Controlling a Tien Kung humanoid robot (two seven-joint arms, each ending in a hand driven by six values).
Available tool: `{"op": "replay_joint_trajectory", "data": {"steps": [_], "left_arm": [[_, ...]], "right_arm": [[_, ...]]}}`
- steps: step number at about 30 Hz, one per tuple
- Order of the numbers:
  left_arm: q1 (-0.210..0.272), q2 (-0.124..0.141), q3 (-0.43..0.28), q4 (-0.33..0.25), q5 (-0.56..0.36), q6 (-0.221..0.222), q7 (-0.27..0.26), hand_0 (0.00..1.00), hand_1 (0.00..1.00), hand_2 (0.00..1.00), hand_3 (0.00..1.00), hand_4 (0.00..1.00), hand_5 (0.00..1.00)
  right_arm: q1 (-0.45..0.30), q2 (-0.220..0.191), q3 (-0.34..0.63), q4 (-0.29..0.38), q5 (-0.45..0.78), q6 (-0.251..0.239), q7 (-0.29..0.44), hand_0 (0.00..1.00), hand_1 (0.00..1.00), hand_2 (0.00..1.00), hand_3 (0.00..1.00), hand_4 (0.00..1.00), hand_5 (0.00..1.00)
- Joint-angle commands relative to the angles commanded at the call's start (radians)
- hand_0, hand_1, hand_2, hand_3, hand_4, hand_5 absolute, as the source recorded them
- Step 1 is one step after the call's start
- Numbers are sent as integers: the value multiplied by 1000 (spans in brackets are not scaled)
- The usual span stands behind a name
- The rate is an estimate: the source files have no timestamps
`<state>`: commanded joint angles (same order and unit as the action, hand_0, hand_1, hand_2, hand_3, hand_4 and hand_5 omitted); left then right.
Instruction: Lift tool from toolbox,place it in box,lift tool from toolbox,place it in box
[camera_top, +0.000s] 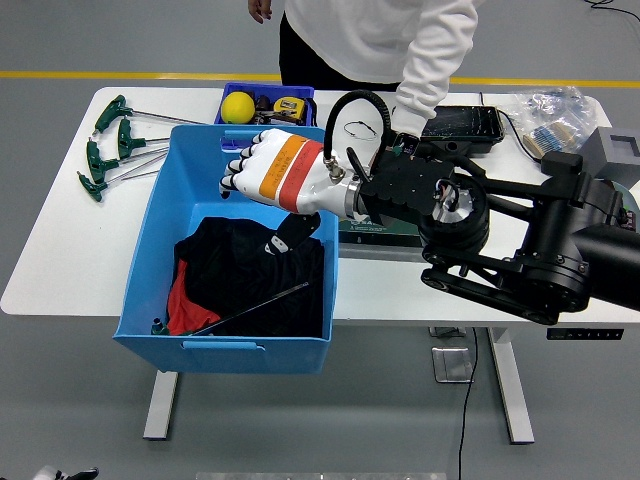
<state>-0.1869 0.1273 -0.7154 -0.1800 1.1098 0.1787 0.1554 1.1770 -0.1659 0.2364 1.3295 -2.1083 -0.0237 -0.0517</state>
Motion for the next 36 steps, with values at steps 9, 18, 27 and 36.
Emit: {"op": "replay_joint_trajectory", "data": {"steps": [9, 18, 27, 36], "left_arm": [[2, 0, -9, 0, 17, -4, 4, 707, 666, 705, 643, 677, 674], [-15, 0, 15, 0, -6, -5, 1, 708, 666, 706, 643, 676, 674], [-41, -2, 28, 0, -18, -4, 0, 708, 665, 704, 642, 676, 675], [-55, -3, 38, 0, -31, -2, 0, 709, 665, 704, 642, 674, 672]], "right_arm": [[19, 30, 9, -123, -8, -39, 28, 684, 702, 770, 751, 987, 591], [67, 132, -34, -392, 2, -108, 81, 693, 704, 768, 597, 984, 591], [86, 166, -103, -629, 58, -154, 131, 679, 660, 702, 449, 983, 588], [58, 166, -160, -770, 139, -157, 147, 679, 650, 686, 443, 982, 589]]}}
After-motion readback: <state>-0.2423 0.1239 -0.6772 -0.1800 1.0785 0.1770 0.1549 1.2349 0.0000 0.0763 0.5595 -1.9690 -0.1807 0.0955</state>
